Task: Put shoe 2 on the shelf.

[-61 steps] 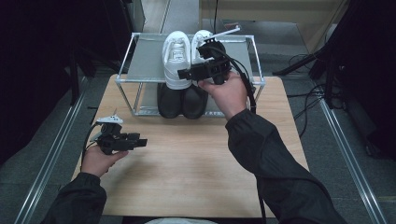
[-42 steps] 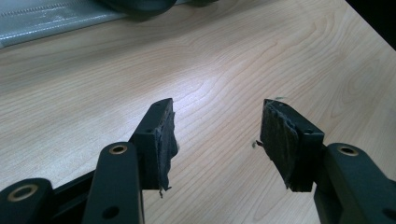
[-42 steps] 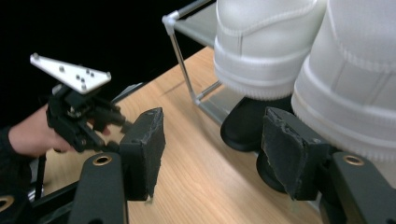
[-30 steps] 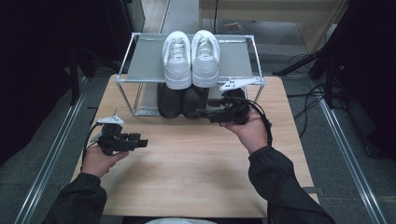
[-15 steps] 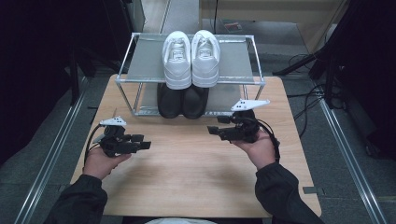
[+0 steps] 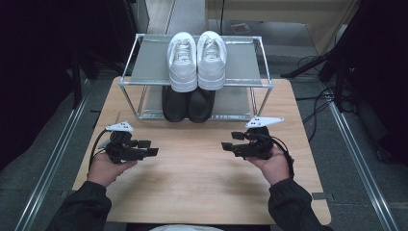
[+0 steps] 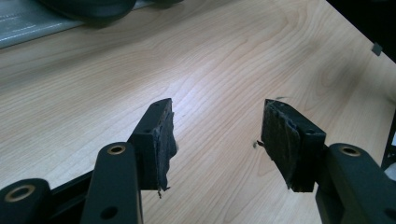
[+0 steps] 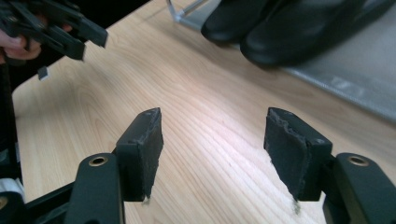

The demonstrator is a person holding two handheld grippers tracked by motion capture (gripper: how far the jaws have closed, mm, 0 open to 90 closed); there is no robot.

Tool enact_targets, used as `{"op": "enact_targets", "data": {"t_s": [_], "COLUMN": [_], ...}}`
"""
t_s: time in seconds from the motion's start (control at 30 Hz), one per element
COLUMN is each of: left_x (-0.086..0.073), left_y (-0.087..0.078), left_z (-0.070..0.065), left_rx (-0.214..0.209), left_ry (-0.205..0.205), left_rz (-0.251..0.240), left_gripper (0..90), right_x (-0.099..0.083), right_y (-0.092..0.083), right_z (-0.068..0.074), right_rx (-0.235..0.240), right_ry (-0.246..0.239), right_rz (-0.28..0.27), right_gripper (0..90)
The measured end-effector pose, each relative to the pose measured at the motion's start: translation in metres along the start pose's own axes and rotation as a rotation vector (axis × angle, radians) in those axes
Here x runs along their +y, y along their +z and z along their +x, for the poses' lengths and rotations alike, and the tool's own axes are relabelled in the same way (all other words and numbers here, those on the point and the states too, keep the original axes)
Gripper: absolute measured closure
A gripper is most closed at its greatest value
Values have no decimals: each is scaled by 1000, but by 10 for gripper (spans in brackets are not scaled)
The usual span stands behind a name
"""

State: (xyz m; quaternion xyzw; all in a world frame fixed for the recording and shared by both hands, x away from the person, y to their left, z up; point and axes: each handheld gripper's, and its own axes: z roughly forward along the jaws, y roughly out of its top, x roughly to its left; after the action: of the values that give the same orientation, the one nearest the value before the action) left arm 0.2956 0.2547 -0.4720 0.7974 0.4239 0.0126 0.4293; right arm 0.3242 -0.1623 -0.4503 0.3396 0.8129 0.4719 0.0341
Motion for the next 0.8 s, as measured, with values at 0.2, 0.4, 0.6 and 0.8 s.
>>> {"op": "enact_targets", "data": {"t_s": [0.2, 0.4, 0.6, 0.8], "left_x": [1, 2, 2, 1], "left_y": [3, 11, 17, 19], "left_z": [-5, -15, -20, -19], "left_rx": [-12, -39, -45, -34], "left_ry": [19, 57, 79, 77], "left_rz": [7, 33, 59, 68], "left_gripper": [434, 411, 390, 381], "right_x": [-9, -11, -13, -15], "right_y": [1, 1, 4, 10], "right_z": [-5, -6, -8, -9], "right_rx": [-16, 18, -41, -71], "right_ry": [6, -8, -54, -73], "right_rz": [30, 35, 56, 91], "right_gripper": [349, 256, 257, 257]}}
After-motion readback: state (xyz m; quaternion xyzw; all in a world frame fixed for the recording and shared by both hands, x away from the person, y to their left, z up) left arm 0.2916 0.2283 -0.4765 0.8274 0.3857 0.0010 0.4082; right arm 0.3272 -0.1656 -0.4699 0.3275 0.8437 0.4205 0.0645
